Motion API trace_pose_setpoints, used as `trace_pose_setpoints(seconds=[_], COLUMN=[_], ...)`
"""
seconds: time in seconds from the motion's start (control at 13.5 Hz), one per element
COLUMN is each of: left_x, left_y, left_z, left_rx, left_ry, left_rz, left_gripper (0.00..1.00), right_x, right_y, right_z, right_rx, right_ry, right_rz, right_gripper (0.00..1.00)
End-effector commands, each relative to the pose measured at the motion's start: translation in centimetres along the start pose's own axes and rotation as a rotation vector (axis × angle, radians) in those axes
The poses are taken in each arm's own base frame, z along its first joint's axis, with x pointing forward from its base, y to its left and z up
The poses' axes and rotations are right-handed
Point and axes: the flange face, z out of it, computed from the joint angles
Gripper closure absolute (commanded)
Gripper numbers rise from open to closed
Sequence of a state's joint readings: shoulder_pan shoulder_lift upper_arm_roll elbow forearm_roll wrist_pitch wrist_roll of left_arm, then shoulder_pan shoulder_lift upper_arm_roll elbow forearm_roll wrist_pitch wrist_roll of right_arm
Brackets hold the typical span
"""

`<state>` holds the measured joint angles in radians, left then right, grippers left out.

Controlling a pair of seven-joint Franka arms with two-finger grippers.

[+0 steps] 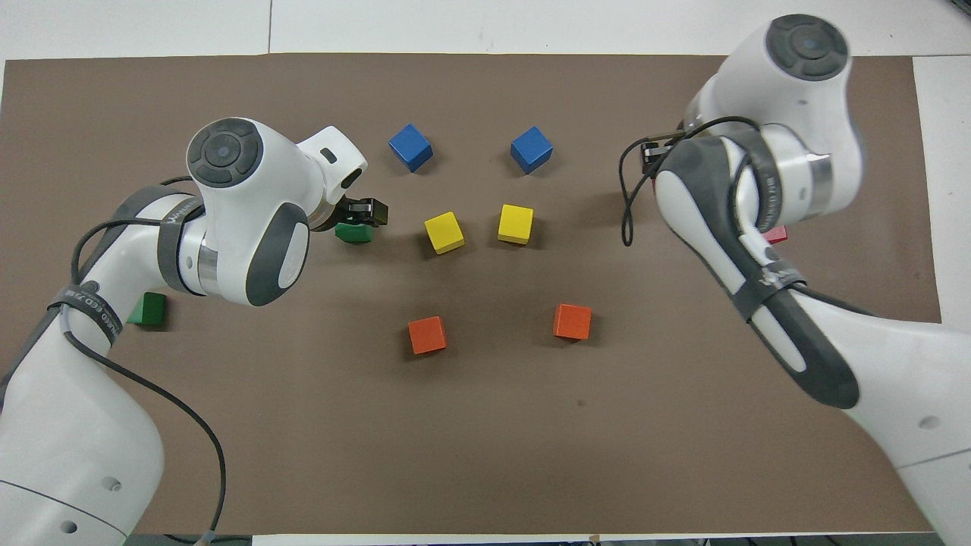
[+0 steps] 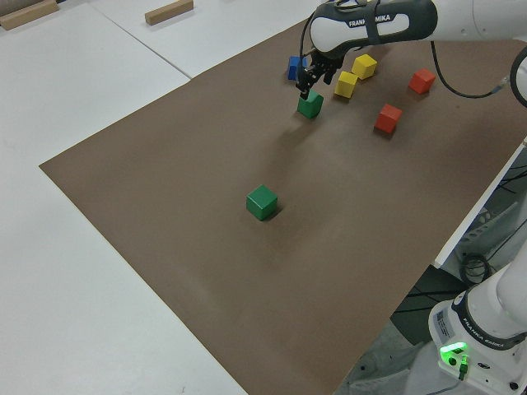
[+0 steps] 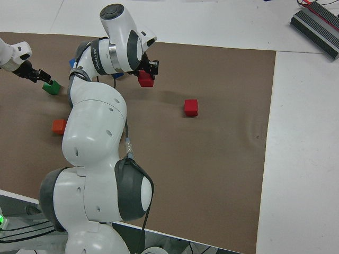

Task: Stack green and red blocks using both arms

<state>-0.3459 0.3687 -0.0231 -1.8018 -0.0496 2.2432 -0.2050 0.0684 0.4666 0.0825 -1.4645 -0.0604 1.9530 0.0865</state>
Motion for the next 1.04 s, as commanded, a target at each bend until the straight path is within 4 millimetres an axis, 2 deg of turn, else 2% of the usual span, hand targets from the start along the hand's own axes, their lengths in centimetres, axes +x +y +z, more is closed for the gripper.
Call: trace_pose_setpoints(seconds=[0.0, 0.15, 0.3, 0.37, 0.52, 0.59, 0.67, 0.81, 0.89, 0.96], left_x=[0.9, 0.7, 0.5, 0.4, -0.4, -0.6, -0.8, -1.0, -0.9, -0.8], left_y=[0.1, 0.8, 0.7, 0.7, 0.6, 0.5, 0.7, 0.8, 0.6, 0.5], left_z=[0.7, 2.2, 2.5, 2.9, 4.0, 4.2, 4.4, 4.4, 4.2, 3.9], left_rx=[0.001, 0.004, 0.009, 0.015, 0.02, 0.028, 0.031, 0.038, 0.043, 0.045], left_ry=[0.023, 0.014, 0.014, 0.015, 0.005, 0.002, -0.005, -0.021, -0.032, -0.043], left_rz=[-0.012, -0.001, 0.002, 0.007, 0.011, 0.016, 0.018, 0.023, 0.018, 0.016], left_gripper=[0.0, 0.0, 0.0, 0.0, 0.02, 0.14, 0.32, 0.72, 1.0, 1.0], right_x=[-2.9, -5.2, -6.6, -6.8, -7.4, -7.5, -7.7, -7.6, -7.7, -7.9], right_y=[6.8, 11.3, 14.3, 15.2, 14.8, 14.3, 13.8, 13.1, 13.0, 13.0], right_z=[-1.0, 0.4, 1.5, 1.8, 2.8, 3.4, 3.8, 3.9, 4.2, 4.5], right_rx=[0.004, 0.012, 0.054, 0.057, 0.052, 0.045, 0.043, 0.043, 0.044, 0.043], right_ry=[-0.028, -0.062, -0.056, -0.043, -0.024, 0.002, 0.014, 0.018, 0.012, 0.013], right_rz=[-0.055, -0.099, -0.077, -0.069, -0.062, -0.053, -0.033, -0.031, -0.035, -0.036], right_gripper=[1.0, 1.0, 1.0, 1.0, 1.0, 1.0, 1.0, 1.0, 1.0, 1.0])
